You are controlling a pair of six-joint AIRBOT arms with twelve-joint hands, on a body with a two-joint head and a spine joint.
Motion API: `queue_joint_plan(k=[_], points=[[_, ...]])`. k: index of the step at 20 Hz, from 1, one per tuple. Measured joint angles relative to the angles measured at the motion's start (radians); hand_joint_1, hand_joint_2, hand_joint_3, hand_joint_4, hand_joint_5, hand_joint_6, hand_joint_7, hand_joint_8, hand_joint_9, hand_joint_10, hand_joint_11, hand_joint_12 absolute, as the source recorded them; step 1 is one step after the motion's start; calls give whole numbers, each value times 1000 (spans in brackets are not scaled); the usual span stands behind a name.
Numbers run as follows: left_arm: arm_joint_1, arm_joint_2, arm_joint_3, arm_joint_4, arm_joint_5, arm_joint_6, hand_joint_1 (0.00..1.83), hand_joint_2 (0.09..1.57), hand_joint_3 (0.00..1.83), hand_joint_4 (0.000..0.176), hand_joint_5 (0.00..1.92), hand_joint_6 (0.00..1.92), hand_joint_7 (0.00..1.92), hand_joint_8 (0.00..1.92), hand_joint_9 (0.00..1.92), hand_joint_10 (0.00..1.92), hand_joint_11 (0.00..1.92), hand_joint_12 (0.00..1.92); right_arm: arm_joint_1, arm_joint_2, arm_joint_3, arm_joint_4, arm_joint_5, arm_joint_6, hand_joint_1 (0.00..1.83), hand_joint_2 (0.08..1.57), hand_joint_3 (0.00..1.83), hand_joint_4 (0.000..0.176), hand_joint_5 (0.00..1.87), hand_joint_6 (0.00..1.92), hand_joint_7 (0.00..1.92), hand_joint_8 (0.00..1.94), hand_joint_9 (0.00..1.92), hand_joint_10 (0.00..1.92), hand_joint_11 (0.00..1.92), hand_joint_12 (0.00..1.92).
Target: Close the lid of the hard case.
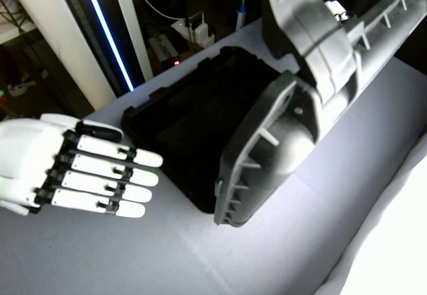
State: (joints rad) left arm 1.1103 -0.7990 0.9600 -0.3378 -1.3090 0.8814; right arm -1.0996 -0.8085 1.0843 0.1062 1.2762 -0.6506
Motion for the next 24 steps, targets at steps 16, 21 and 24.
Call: queue_joint_plan(k=[16, 21, 24], points=[[-296, -127, 266, -66, 305, -6, 201, 986, 0, 0, 0, 0, 0, 0, 0, 0, 0, 0, 323, -115, 253, 10, -337, 1, 0, 1186, 0, 0, 5, 2, 0, 0, 0, 0, 0, 0], [-438, -166, 346, -8, 446, 2, 159, 992, 0, 0, 0, 0, 0, 0, 0, 0, 34, 15, 462, -166, 329, -41, -441, 0, 0, 1172, 0, 0, 39, 12, 6, 0, 8, 2, 57, 24], [-488, -184, 361, 48, 496, 16, 189, 993, 0, 0, 0, 0, 0, 0, 0, 0, 42, 20, 534, -205, 359, -108, -503, 1, 0, 1167, 0, 8, 35, 7, 7, 3, 7, 3, 63, 26]])
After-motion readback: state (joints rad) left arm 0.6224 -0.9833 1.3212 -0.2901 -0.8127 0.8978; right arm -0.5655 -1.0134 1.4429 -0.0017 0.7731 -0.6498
